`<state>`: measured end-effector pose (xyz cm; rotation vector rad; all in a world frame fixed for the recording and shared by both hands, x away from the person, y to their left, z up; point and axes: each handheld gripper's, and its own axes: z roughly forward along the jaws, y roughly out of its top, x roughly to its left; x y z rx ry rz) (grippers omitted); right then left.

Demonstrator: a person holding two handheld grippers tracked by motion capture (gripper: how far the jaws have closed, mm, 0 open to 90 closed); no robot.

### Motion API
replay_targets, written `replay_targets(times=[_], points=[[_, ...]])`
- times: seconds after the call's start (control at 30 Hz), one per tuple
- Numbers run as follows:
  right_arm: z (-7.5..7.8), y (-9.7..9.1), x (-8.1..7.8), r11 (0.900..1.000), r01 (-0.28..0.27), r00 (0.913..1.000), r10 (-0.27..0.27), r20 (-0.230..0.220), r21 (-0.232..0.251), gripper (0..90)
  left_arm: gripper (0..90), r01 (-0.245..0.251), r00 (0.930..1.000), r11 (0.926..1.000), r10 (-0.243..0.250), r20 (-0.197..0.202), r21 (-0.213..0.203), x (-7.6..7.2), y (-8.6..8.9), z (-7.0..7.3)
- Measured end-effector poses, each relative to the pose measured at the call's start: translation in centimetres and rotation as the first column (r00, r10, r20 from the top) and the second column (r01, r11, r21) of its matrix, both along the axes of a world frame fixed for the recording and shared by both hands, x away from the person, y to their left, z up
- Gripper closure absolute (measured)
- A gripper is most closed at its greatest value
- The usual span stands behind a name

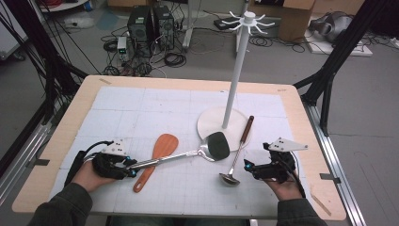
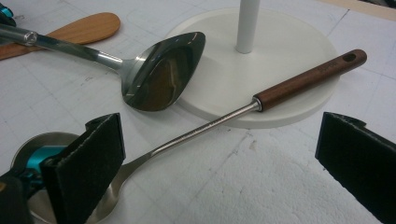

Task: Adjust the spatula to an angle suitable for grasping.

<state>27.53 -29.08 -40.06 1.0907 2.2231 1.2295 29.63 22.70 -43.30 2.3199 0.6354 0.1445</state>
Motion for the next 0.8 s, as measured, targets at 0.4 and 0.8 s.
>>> replay_targets(times=[0.4, 0.8], points=[[0.0, 0.17, 0.03, 1.0, -0.004, 1.0, 0.004, -0.001, -0.001, 0.4, 64.5, 0.056, 0.9984, 0.9984, -0.056, -0.001, -0.005, -0.32, -0.05, 0.13], [0.22, 0.57, 0.11, 0.9997, -0.023, 0.9997, 0.023, 0.005, -0.002, 0.4, 68.4, 0.113, 0.9933, 0.9935, -0.114, -0.021, -0.009, -0.78, -0.24, 0.34]])
